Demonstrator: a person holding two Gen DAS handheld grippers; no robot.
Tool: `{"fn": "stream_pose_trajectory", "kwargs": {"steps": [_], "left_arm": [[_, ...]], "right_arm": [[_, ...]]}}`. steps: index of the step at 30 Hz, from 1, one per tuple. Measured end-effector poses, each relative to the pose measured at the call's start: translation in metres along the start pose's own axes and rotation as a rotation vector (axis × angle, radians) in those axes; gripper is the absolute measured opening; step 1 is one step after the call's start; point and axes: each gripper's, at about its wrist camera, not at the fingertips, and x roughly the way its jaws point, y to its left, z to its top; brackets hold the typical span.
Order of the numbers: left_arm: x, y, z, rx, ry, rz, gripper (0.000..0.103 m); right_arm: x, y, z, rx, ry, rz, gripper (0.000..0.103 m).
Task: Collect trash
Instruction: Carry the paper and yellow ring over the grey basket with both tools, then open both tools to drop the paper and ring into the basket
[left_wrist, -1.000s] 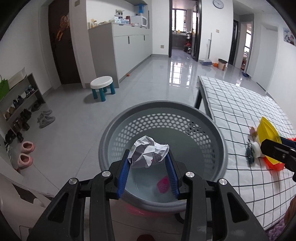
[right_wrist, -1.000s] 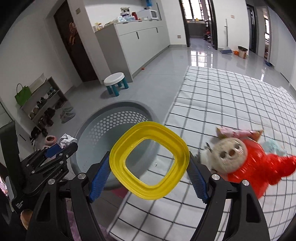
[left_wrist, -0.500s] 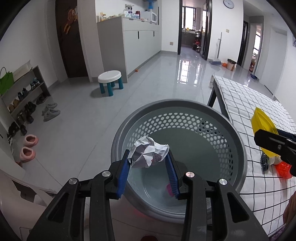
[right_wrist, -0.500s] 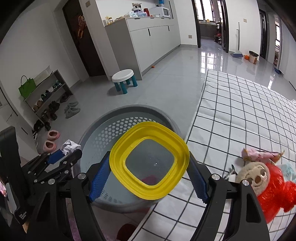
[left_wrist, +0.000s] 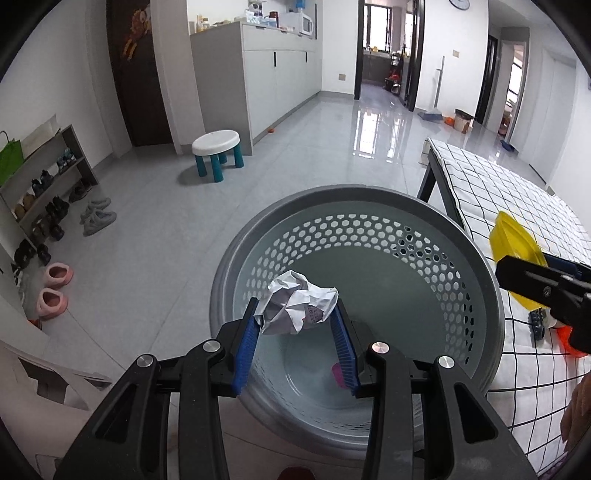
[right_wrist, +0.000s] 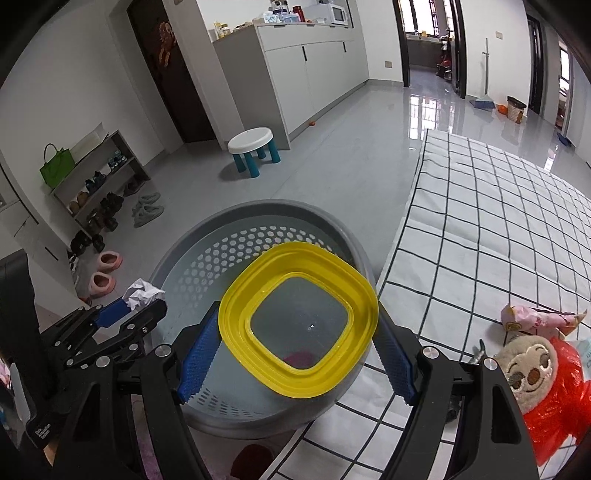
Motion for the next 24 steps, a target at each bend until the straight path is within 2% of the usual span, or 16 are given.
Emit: {"fn": "stream_pose_trajectory", "kwargs": {"steps": [20,22,24], "left_arm": [[0.011,-0.003,0.0,-0.006,0.026,0.023,0.043],[0.01,-0.001,0.0,-0.012,0.027,0.022,0.044],[0.01,0.001,0.001,-0.016,0.026,0.022,0.051]], "right_arm": [[0.028,0.007,0.003,-0.028,0.057,0.029,0.075],[0.028,0.005,0.003,-0.029,0.057,0.03,0.075],[0.028,0.005,0.003,-0.029,0.057,0.029,0.075]]}}
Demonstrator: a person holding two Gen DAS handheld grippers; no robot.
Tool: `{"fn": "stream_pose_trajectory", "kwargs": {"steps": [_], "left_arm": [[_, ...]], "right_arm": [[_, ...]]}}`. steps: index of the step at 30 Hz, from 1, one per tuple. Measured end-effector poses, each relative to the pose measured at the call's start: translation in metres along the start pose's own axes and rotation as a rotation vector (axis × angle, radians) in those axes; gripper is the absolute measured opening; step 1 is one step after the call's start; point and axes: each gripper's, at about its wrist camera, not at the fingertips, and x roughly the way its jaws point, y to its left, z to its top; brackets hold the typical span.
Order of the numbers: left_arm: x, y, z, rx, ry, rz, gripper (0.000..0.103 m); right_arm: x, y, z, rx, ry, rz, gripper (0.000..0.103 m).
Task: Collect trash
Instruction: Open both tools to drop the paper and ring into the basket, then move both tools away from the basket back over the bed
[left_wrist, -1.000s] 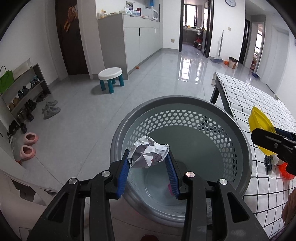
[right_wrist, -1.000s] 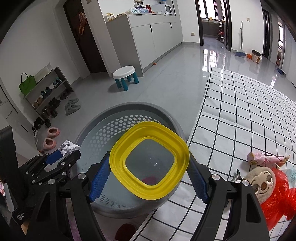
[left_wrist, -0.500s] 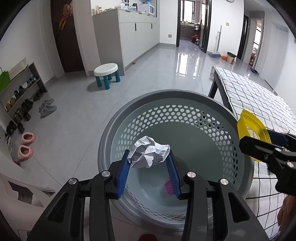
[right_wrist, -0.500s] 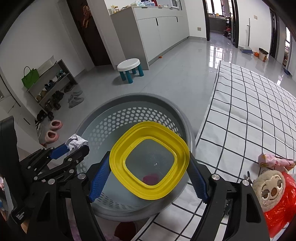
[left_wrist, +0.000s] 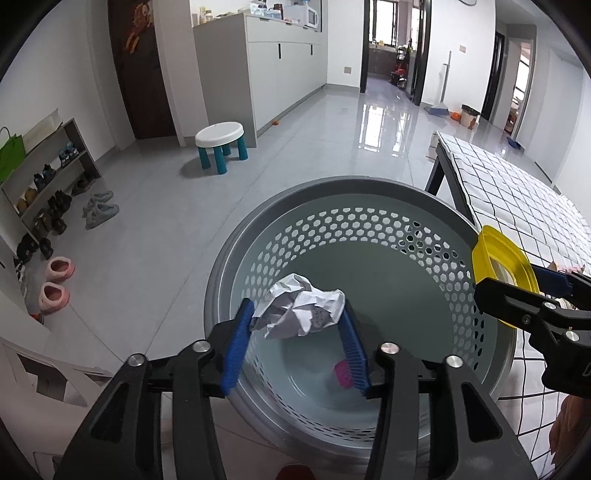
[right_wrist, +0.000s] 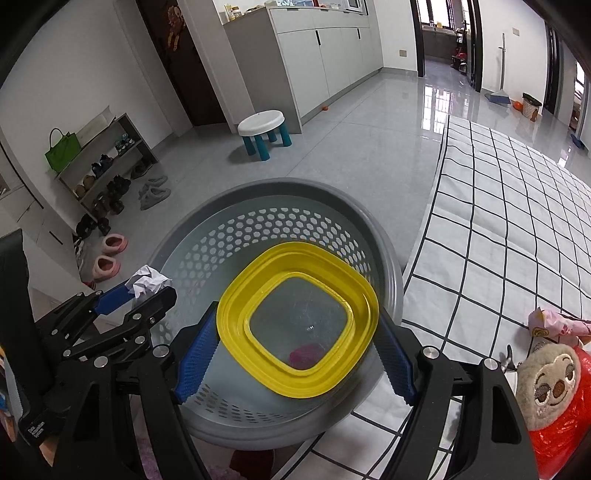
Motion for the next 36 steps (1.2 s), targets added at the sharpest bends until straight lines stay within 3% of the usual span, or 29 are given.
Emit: {"fn": "stream_pose_trajectory", "kwargs": {"steps": [3,6,36], "left_arm": [[-0.002,0.0,0.0,-0.003,-0.009,0.005,0.061],[-0.003,0.0,0.0,-0.004,-0.013,0.012,0.065],[-0.004,0.003,0.001,-0.022,-0.012,0.005,0.067]], "right_arm": [[0.001,0.001,0.0,-0.006,-0.003,-0.001,0.077],[0.001,0.001,0.0,-0.005,-0.009,-0.001,0.08],[-0.01,-0.005,-0.005,0.013,-0.03,-0.002,0.082]]}}
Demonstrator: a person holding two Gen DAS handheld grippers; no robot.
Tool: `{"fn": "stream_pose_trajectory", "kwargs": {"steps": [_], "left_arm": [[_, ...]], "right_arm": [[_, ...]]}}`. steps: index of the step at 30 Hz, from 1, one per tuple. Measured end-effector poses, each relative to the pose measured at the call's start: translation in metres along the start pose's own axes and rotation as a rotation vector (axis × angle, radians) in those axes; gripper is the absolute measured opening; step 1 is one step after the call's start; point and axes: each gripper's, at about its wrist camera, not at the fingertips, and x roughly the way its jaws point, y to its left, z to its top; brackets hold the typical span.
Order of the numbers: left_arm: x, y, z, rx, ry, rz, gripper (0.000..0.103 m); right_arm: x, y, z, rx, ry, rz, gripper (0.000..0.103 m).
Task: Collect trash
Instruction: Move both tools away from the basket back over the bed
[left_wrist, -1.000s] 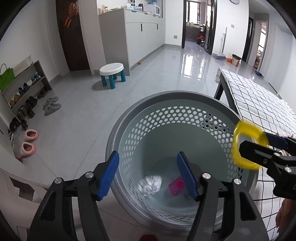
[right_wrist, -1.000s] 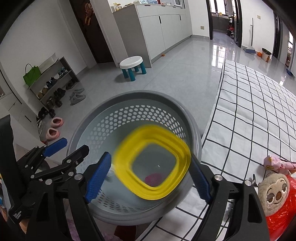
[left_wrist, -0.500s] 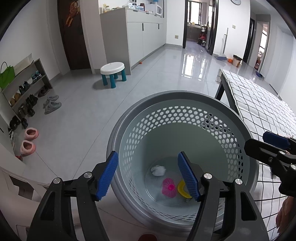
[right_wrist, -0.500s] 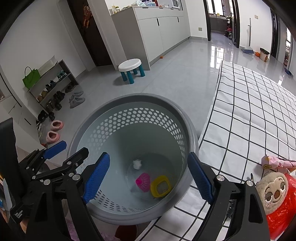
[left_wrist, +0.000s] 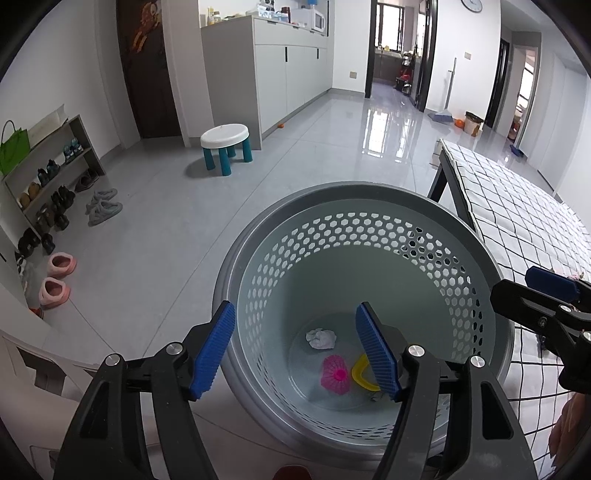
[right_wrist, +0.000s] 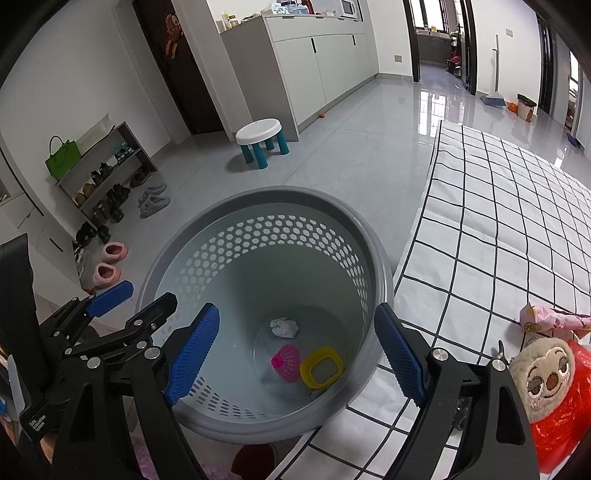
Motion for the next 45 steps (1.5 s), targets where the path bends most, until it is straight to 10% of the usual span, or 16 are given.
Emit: {"fn": "stream_pose_trajectory", "kwargs": {"steps": [45], "left_arm": [[-0.051,-0.037,-0.035,0.059,-0.088,-0.074,0.087]], "right_arm": [[-0.081,-0.043,-0.066,0.093,-0.086,-0.141,0.083]]}}
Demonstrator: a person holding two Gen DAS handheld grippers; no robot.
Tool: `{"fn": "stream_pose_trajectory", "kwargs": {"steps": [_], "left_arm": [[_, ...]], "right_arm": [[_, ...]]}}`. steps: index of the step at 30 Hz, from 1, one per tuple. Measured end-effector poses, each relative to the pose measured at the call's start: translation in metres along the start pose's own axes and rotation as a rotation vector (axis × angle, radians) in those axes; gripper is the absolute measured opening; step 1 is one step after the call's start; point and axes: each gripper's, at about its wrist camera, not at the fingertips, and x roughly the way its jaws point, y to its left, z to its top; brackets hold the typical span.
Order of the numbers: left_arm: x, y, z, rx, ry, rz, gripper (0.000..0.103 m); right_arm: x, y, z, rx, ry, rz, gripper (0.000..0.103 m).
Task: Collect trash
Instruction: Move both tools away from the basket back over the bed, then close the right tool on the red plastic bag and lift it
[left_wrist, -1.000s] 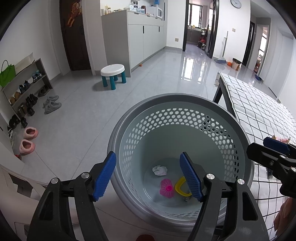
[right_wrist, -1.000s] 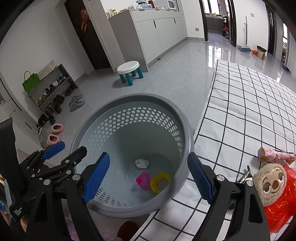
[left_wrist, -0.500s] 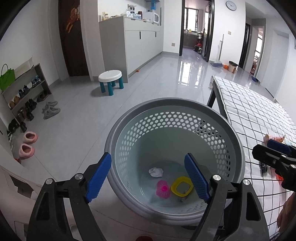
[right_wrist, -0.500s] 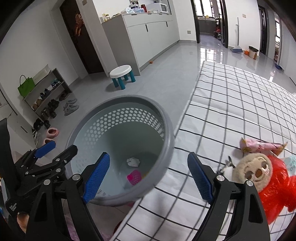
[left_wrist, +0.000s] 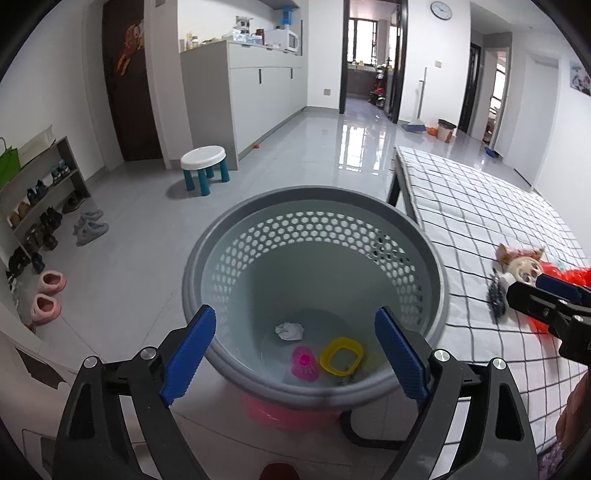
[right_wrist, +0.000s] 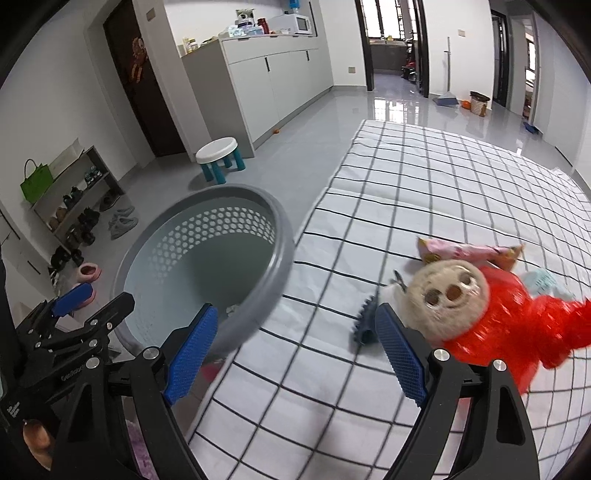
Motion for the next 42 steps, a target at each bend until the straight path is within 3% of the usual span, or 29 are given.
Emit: {"fn": "stream_pose_trajectory", "kwargs": {"steps": [16,42], "left_arm": [[-0.016,-0.046,-0.022,0.066,-0.006,-0.077,0.088],[-0.014,-0.069,-0.023,0.097,-0.007,-0.111,0.09]], "right_arm": [[-0.043,-0.04,-0.026,0.063,-0.063,-0.078,0.085],[-0.092,-0.121,-0.064,0.171,-0.087,-0.24,0.086]]}}
